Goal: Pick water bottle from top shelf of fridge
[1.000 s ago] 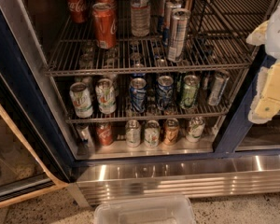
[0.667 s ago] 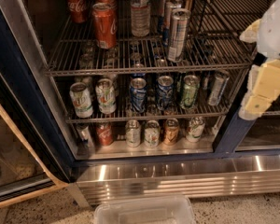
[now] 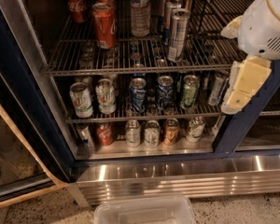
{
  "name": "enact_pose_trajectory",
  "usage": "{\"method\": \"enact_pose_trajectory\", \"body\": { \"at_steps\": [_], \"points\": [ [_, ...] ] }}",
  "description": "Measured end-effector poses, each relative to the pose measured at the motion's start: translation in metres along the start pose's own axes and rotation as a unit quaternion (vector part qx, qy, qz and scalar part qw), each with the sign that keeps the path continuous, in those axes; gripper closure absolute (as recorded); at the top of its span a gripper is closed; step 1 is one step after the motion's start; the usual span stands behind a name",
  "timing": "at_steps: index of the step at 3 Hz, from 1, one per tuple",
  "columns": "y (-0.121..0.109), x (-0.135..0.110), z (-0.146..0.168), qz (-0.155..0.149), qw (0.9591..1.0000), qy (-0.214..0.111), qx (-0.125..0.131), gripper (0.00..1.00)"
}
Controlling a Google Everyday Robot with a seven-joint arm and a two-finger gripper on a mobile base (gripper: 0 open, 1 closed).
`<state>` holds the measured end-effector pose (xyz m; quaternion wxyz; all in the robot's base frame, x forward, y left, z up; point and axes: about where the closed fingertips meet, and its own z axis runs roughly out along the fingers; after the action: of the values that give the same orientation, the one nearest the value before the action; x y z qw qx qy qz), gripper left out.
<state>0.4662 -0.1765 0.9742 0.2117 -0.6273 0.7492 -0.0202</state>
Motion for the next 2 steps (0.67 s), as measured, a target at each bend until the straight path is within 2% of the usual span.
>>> {"method": "enact_pose_trajectory", "body": {
  "at_steps": [1, 2],
  "points": [
    [-0.001, -0.038, 0.003, -0.053, 0.9984, -0.017, 0.003, 0.0],
    [-0.008, -0.078, 0.005, -0.1, 0.9943, -0.036, 0.013, 0.0]
  ]
}}
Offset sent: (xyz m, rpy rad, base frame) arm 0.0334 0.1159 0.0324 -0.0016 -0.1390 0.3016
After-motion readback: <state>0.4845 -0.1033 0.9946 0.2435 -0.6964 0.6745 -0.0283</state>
